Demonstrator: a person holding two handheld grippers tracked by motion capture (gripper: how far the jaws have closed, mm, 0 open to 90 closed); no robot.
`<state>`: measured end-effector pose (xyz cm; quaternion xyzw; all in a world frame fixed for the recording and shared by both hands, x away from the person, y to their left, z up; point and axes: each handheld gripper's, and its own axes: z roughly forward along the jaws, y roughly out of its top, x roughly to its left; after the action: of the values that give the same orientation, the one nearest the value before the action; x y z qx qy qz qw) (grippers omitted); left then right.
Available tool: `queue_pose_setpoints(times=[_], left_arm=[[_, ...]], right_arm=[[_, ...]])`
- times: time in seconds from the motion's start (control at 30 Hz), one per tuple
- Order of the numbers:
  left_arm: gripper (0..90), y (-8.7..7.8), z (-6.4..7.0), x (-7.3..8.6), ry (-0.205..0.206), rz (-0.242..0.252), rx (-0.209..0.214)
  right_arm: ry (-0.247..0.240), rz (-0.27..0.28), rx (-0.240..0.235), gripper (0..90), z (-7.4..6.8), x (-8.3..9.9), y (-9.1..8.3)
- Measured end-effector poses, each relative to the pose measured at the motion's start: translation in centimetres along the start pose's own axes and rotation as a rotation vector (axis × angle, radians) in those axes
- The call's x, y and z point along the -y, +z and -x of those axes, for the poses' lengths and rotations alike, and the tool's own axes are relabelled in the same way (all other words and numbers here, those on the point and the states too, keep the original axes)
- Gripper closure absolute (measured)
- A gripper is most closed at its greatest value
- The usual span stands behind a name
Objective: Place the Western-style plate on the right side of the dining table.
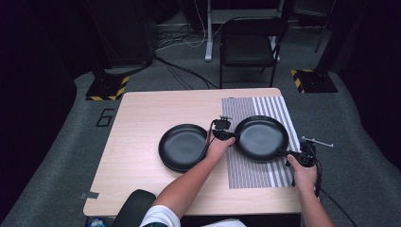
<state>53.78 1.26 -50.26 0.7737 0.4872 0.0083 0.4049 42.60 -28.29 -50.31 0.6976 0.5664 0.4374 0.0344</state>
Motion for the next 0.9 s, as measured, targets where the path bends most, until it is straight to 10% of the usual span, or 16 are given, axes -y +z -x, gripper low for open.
queue_pose_setpoints(times=[0.9], left_arm=[[67.3, 0.9, 0.0, -0.1, -0.016, -0.011, -0.029]], right_arm=[[0.041, -0.001, -0.004, 69.0, 1.2, -0.5, 1.3]])
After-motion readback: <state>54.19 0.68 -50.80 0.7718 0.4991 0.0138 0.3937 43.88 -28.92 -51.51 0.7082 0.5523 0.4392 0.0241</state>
